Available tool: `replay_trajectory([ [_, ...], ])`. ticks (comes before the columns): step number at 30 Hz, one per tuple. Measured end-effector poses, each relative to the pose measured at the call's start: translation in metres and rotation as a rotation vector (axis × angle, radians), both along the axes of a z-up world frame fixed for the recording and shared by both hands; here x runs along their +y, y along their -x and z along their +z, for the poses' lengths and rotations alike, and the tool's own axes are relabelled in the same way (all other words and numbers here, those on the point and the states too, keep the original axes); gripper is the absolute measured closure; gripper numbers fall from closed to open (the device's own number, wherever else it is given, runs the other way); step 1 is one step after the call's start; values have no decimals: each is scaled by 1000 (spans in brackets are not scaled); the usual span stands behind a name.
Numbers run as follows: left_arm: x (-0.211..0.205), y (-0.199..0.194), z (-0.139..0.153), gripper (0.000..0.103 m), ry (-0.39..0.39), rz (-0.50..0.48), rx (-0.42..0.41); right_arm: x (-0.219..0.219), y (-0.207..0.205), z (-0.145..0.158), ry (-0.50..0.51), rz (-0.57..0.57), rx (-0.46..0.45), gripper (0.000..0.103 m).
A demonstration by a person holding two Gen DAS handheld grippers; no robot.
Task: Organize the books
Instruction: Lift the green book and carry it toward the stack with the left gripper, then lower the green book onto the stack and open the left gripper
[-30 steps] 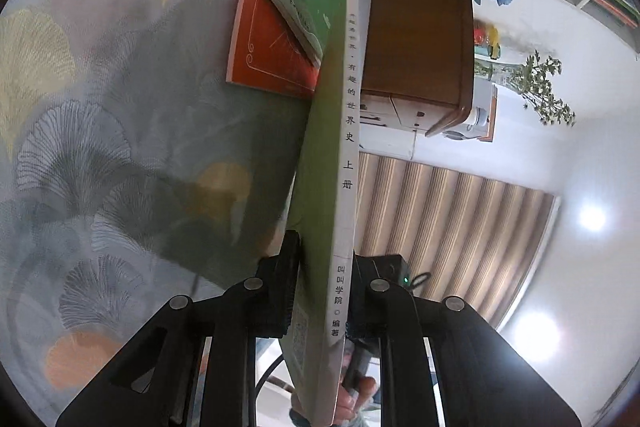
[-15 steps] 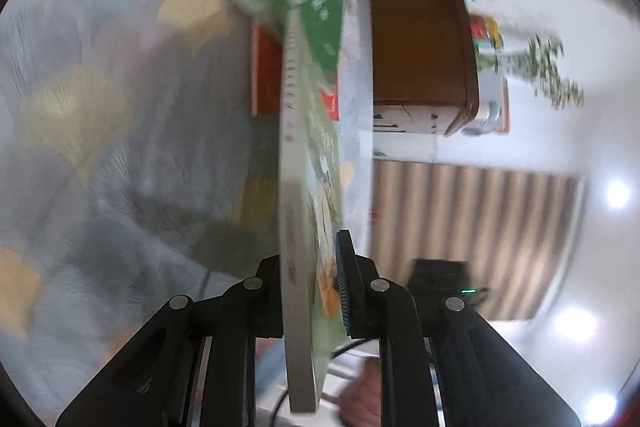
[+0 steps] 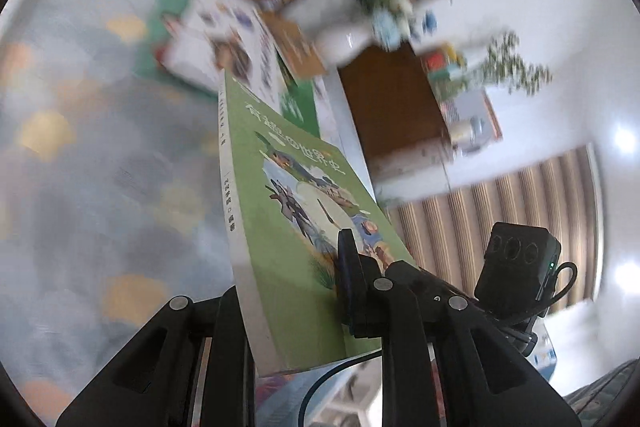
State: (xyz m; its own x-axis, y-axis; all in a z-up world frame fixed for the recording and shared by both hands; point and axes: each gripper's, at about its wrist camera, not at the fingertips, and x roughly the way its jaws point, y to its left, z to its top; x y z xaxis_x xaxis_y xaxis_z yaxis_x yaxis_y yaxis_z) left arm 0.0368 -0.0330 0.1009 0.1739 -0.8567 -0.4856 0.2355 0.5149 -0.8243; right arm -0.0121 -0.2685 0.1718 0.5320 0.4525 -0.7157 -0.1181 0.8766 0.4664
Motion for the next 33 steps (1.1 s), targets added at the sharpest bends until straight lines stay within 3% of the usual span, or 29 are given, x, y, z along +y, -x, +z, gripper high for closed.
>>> replay_trajectory([
  [7,115,-25,14,87,-74,265,-64,112,-83,-8,-29,233,-32,60],
  [14,211,-64,-8,87,-148,471,-43,212,-161,-42,-45,381,3,59],
  [23,255,-92,-44,86,-151,558,12,269,-213,-78,-32,436,86,59],
  [24,257,-92,-47,83,-162,559,21,272,-216,-85,-34,441,107,59],
  [30,264,-77,-63,72,-327,570,84,283,-215,-116,-13,453,202,59],
  [33,267,-62,-64,70,-447,588,115,279,-211,-116,13,450,188,59],
])
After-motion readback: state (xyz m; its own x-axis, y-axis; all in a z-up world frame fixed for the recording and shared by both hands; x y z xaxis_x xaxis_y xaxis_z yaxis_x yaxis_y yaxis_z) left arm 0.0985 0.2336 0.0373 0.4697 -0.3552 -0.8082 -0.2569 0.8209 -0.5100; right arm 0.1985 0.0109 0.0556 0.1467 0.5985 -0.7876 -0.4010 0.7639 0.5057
